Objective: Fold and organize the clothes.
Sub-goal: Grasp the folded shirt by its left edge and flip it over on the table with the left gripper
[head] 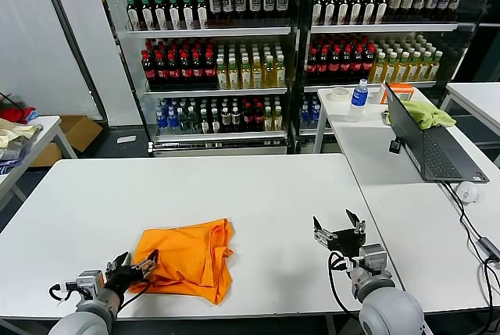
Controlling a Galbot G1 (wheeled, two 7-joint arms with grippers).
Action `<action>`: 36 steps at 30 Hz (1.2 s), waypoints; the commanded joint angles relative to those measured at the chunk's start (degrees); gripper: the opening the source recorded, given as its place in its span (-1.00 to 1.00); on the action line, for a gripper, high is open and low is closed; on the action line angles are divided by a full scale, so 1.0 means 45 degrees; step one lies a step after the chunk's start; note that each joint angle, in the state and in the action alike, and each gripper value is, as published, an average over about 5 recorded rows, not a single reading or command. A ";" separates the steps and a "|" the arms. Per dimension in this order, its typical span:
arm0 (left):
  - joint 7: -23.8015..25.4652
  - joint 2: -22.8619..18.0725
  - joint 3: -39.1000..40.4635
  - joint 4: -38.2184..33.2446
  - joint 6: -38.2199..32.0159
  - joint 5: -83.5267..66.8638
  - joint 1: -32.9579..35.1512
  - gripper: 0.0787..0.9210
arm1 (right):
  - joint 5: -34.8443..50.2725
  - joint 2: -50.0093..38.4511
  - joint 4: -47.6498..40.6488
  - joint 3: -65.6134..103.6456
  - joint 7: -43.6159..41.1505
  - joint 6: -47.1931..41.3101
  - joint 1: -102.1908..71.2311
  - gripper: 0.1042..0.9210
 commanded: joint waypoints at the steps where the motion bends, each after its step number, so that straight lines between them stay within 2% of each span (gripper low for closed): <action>1: 0.0209 -0.0116 0.0175 0.0308 -0.0130 0.0076 0.0068 0.43 | -0.0014 0.0060 -0.0039 -0.0053 -0.0001 0.0000 0.0032 0.76; 13: 0.0682 -0.0025 0.0164 0.0067 -0.0291 0.0231 0.0017 -0.40 | -0.0037 0.0106 -0.0032 -0.0041 0.0004 0.0006 0.0030 0.76; 20: 0.0907 0.1222 -0.1937 -0.1144 0.0108 -0.0134 0.0022 -0.86 | -0.0023 -0.0009 0.0015 0.0041 0.0016 0.0007 0.0054 0.76; 25: 0.1175 0.2298 -0.4521 -0.0135 0.0246 -0.0525 0.0177 -0.94 | -0.0013 -0.0007 -0.0005 0.0070 -0.0009 0.0049 0.0055 0.76; 32: 0.3235 0.3811 -0.8131 0.2397 0.1225 -0.0226 0.1027 -0.94 | -0.0008 0.0042 -0.0094 0.0049 -0.0051 0.0140 0.0140 0.76; 36: 0.3767 0.4320 -0.9195 0.2721 0.1432 -0.0102 0.1220 -0.94 | -0.0012 0.0095 -0.0125 0.0018 -0.0060 0.0165 0.0182 0.76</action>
